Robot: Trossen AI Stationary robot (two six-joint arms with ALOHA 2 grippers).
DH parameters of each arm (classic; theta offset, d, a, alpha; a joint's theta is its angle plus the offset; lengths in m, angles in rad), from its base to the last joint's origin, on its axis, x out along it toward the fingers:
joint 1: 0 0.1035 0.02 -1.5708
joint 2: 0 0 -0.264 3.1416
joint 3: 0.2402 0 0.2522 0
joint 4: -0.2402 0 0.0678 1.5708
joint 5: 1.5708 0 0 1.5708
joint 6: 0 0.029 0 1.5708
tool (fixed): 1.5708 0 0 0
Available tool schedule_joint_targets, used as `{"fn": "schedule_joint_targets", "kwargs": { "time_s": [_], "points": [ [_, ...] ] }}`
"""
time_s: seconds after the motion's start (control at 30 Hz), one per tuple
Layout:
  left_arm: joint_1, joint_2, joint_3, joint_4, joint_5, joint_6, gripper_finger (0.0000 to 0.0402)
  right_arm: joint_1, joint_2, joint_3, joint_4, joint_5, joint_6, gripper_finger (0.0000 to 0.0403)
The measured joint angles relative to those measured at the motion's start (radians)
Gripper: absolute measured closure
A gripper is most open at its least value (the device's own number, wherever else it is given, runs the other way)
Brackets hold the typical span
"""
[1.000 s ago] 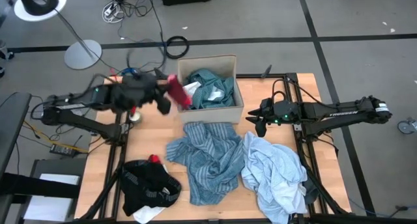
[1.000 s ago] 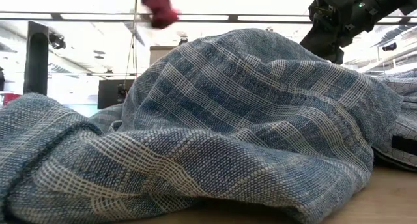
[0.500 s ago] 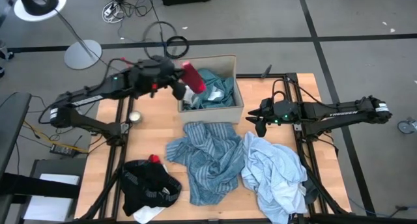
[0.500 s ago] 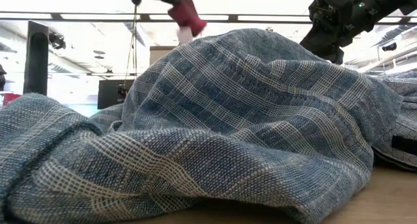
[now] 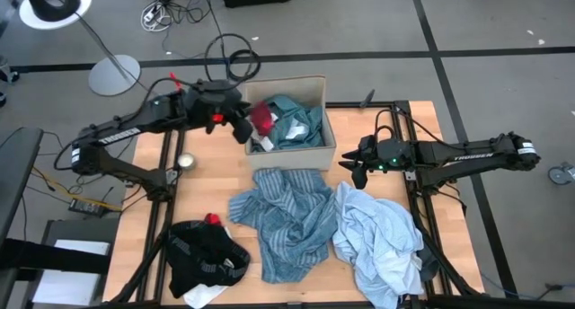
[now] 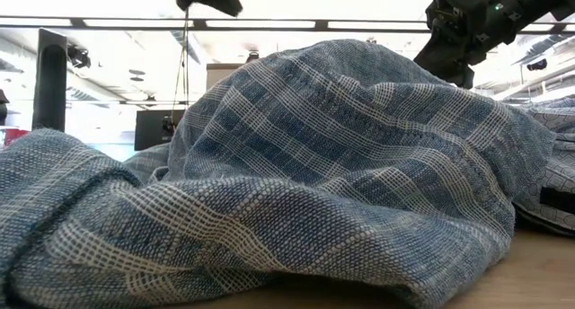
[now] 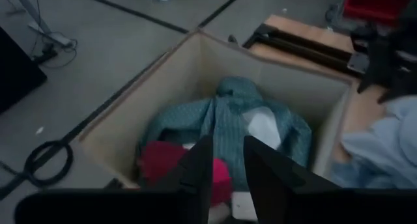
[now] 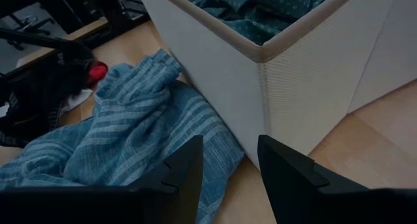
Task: Sort clothes
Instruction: Put the black boxer into the laundry bin
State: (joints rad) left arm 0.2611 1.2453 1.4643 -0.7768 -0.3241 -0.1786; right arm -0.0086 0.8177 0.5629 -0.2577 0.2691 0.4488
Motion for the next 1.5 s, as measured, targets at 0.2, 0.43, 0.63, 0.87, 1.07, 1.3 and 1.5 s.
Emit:
{"fn": "schedule_joint_targets", "kwargs": {
  "time_s": [0.2, 0.43, 0.63, 0.87, 1.07, 1.3, 1.5],
  "points": [
    [-0.099, -0.050, 0.048, -0.207, 0.005, -0.092, 0.0310, 0.000, 0.000, 0.000, -0.002, 0.000, 0.000, 0.0254],
    [-0.303, -0.123, -0.021, -0.367, -0.001, -0.364, 0.0310, 0.000, 0.000, 0.000, -0.007, 0.000, -0.003, 0.0254],
    [-0.505, -0.161, -0.162, -0.373, -0.018, -0.637, 0.0310, 0.000, 0.000, 0.000, -0.008, 0.000, -0.004, 0.0254],
    [-0.732, -0.159, -0.373, -0.300, -0.027, -0.989, 0.0310, 0.000, 0.000, 0.000, -0.006, 0.000, -0.004, 0.0254],
    [-0.894, -0.158, -0.534, -0.165, -0.029, -1.257, 0.0310, 0.000, 0.000, 0.000, -0.006, 0.000, -0.003, 0.0254],
    [-1.034, -0.144, -0.619, -0.116, -0.029, -1.528, 0.0310, 0.000, 0.000, 0.000, -0.006, -0.001, 0.002, 0.0254],
    [-1.095, -0.092, -0.653, -0.140, -0.010, -1.698, 0.0310, 0.000, 0.000, 0.000, -0.006, -0.001, 0.003, 0.0254]
  ]
}}
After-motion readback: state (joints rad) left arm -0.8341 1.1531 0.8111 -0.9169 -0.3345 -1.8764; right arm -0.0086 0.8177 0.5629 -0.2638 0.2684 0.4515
